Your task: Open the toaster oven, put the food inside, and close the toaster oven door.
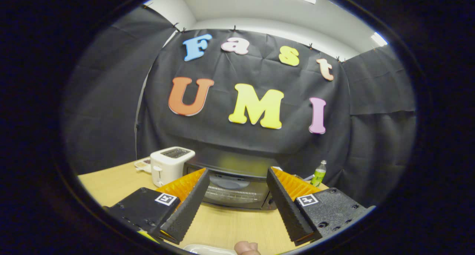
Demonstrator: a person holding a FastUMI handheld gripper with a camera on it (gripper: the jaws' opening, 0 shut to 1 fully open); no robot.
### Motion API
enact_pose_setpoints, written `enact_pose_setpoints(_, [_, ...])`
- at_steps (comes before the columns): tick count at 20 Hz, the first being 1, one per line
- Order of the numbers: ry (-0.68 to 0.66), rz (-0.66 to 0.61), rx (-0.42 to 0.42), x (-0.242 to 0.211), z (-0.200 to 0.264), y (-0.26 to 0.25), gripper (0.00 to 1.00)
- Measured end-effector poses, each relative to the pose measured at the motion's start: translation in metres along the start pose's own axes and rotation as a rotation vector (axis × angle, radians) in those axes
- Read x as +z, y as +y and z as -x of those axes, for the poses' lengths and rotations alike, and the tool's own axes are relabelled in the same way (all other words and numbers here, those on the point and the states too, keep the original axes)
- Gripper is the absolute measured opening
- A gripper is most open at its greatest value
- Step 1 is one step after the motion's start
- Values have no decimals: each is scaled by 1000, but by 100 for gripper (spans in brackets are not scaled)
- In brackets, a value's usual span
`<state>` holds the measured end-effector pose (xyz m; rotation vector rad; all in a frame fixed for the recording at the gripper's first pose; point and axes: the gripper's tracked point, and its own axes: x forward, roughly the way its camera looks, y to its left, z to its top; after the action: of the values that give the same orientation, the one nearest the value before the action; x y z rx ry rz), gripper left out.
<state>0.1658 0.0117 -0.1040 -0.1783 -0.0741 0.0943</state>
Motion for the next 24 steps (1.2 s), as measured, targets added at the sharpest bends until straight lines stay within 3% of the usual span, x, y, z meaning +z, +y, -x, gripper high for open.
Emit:
enact_pose_setpoints(3, [-33, -66, 9, 47, 28, 1, 100])
enact_pose_setpoints(10, [40, -243, 59, 128, 95, 3, 100])
enact_pose_setpoints(12, [19, -223, 57, 153, 115, -2, 100])
enact_pose_setpoints(14, [-34, -155, -23, 169, 135, -20, 100])
enact_pose_setpoints(17, [-38, -151, -80, 155, 173, -23, 100])
enact_pose_setpoints(20, [-13, -188, -32, 137, 202, -7, 100])
enact_pose_setpoints(24, [63, -124, 7, 99, 221, -2, 100])
